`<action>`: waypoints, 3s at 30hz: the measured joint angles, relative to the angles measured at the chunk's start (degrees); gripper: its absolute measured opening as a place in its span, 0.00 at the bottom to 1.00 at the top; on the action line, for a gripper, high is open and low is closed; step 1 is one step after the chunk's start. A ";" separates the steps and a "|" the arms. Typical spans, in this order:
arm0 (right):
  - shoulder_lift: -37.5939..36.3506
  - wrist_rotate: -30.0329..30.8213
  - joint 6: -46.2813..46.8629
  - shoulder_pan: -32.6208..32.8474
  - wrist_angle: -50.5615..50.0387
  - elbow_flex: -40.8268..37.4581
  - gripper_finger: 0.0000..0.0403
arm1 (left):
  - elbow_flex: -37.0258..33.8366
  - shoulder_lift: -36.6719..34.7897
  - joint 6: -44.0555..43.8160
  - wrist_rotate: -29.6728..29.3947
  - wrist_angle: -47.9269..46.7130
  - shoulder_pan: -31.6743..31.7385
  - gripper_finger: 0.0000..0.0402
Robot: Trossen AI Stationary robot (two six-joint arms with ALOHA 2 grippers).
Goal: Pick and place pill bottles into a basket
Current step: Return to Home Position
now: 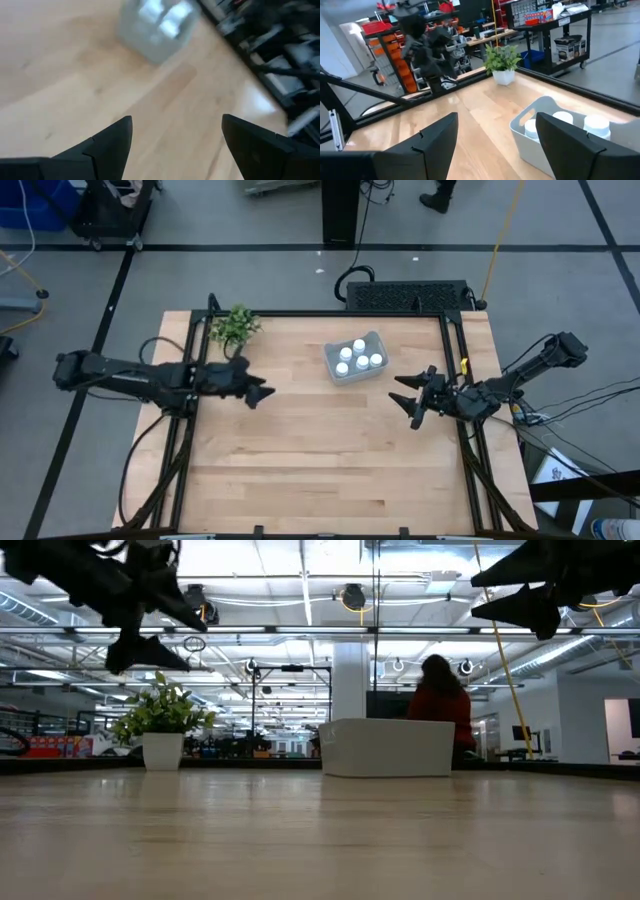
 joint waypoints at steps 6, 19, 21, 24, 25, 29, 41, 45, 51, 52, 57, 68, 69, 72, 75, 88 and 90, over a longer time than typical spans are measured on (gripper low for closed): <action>-0.21 -0.08 9.69 -0.79 -0.19 -3.31 0.65 | -9.64 -2.63 17.14 -8.46 19.71 -7.59 0.77; -14.81 -8.16 -0.49 -6.70 0.49 -13.10 0.65 | -28.15 -2.67 40.97 1.31 60.73 -7.77 0.78; -18.51 -11.14 -3.04 -8.95 -1.07 -13.27 0.65 | -28.22 -3.67 42.01 1.50 60.52 -7.06 0.77; -23.82 -12.40 -4.08 -11.77 -4.57 -13.25 0.65 | -28.22 -5.31 43.62 1.49 61.22 -5.77 0.77; -25.37 -12.28 -4.70 -12.46 -6.00 -13.25 0.65 | -28.22 -6.28 44.41 1.50 62.13 -5.12 0.77; -32.36 -18.90 -6.62 -14.23 -13.27 -13.25 0.65 | -28.20 -11.70 47.76 4.00 63.00 -2.21 0.79; -38.47 -25.14 -6.33 -15.54 -28.92 -10.78 0.65 | -28.18 -29.12 44.37 22.63 44.38 6.21 0.76; -38.49 -22.60 -6.82 -15.54 -43.02 -3.80 0.65 | -28.18 -34.24 44.48 26.00 38.05 9.42 0.78; -38.49 -16.72 -7.52 -15.54 -40.00 -2.43 0.65 | -28.18 -41.35 44.45 31.89 33.72 13.03 0.76; -38.49 -16.47 -6.40 -15.54 -37.34 -4.42 0.65 | -28.18 -42.32 44.92 31.43 33.57 13.57 0.76; -38.47 -23.19 -4.51 -15.50 -13.83 -17.33 0.65 | -28.18 -44.89 44.51 30.24 30.59 15.60 0.76; -36.72 -24.00 -10.76 -15.74 -10.54 -19.10 0.65 | -28.18 -45.02 44.30 36.19 26.17 15.62 0.77; -36.64 -24.02 -11.37 -15.74 -10.56 -19.10 0.65 | -28.18 -45.02 44.80 36.18 26.16 15.63 0.76; -36.61 -24.03 -11.74 -15.74 -10.03 -19.17 0.65 | -28.18 -45.01 44.92 36.04 26.16 15.63 0.75; -36.59 -24.03 -11.74 -15.74 -9.54 -19.20 0.65 | -28.18 -44.96 42.98 36.02 26.14 15.63 0.75; -36.59 -24.02 -11.74 -15.74 -9.38 -19.28 0.65 | -28.18 -44.94 39.63 35.97 26.14 15.63 0.78; -36.59 -24.03 -11.74 -15.74 -9.36 -19.30 0.65 | -28.18 -44.94 39.62 35.97 26.14 15.63 0.78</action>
